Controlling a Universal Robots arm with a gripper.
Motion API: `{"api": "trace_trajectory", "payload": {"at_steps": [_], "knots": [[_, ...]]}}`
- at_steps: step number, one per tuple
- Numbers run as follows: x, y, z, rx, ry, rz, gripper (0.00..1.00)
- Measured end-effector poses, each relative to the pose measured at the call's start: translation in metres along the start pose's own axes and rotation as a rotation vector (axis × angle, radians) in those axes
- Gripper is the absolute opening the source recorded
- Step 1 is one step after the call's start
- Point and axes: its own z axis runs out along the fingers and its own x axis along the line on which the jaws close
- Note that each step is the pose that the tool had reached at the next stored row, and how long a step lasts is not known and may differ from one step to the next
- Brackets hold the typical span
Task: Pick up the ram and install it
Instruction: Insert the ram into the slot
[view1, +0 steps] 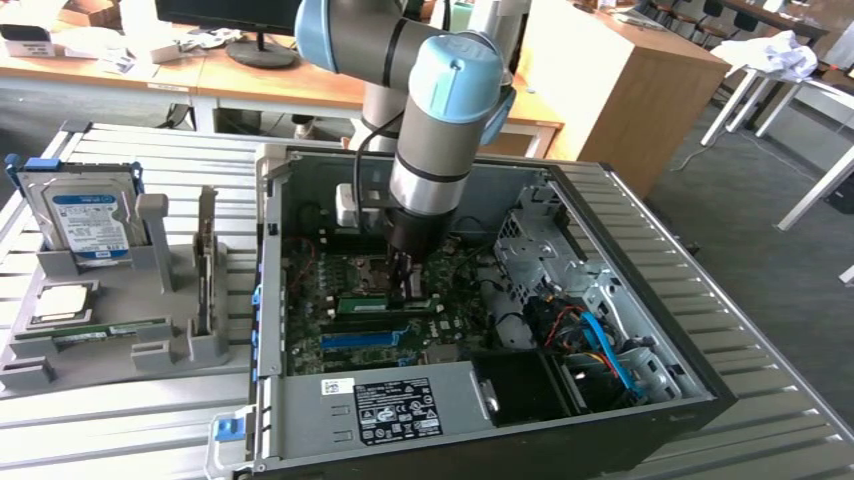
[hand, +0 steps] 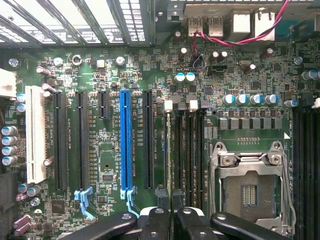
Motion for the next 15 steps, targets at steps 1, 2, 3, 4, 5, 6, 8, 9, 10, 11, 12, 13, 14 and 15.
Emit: {"api": "trace_trajectory", "payload": {"at_steps": [1,2,3,4,5,6,8,9,10,11,12,13,14,15], "knots": [[0.000,0.0000,0.0000,0.0000,0.0000,0.000,0.13],[0.000,0.0000,0.0000,0.0000,-0.0001,0.000,0.13],[0.000,0.0000,0.0000,0.0000,-0.0001,0.000,0.13],[0.000,-0.0002,0.0002,0.0008,-0.0007,0.000,0.14],[0.000,-0.0004,0.0005,0.0012,-0.0010,-0.001,0.14],[0.000,-0.0003,0.0004,0.0004,-0.0009,-0.001,0.19],[0.000,0.0000,0.0001,0.0001,-0.0001,0.000,0.26],[0.000,0.0000,-0.0003,0.0000,0.0003,0.000,0.26],[0.000,0.0001,-0.0015,0.0000,0.0014,0.000,0.26],[0.000,0.0000,-0.0032,0.0001,0.0019,0.000,0.26],[0.000,0.0000,-0.0062,0.0002,0.0022,0.000,0.26],[0.000,0.0001,-0.0090,0.0002,0.0021,0.000,0.26],[0.000,0.0001,-0.0115,0.0002,0.0021,0.000,0.26],[0.000,0.0001,-0.0135,0.0002,0.0022,0.000,0.26]]}}
